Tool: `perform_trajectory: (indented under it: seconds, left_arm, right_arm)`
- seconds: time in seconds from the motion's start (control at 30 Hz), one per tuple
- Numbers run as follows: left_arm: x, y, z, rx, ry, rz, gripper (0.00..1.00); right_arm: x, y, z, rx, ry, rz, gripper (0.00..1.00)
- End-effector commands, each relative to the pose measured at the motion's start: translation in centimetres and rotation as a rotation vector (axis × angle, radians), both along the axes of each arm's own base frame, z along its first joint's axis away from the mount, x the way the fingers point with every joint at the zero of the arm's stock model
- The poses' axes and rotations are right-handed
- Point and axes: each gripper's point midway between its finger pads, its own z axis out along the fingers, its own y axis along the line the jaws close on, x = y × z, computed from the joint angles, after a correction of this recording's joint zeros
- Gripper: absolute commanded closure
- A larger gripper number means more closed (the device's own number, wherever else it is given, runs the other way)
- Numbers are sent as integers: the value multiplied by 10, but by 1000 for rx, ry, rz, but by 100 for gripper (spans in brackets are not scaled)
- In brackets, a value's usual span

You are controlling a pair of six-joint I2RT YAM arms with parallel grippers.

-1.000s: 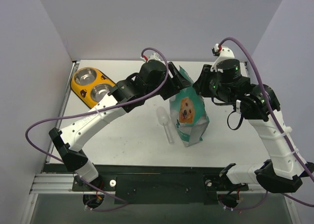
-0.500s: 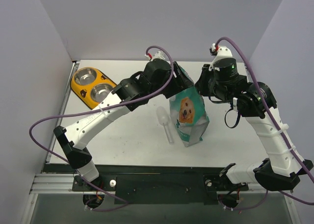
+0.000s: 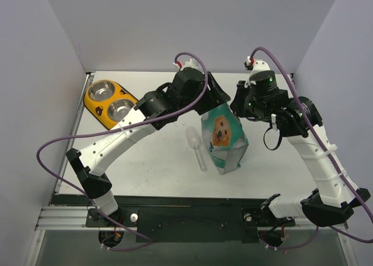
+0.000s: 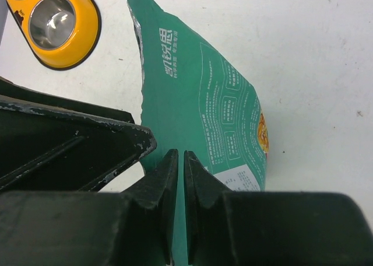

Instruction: Serve the pet food

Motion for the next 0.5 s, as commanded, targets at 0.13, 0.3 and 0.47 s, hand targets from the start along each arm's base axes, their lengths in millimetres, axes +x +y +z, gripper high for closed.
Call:
perform_trajectory:
  seconds: [0.13,0.3,0.47]
  left_arm:
    - [2,2,22,-22,-43,15,36]
    - [4,14,29,-4,-80,50,35]
    - [4,17,29,1,-88,56,34]
  right_arm:
    - [-9,-7,37,50,-92,23,86]
    - [-6,-2,38,47,-94,47,83]
    - [-3,0,38,41,-93,53,82]
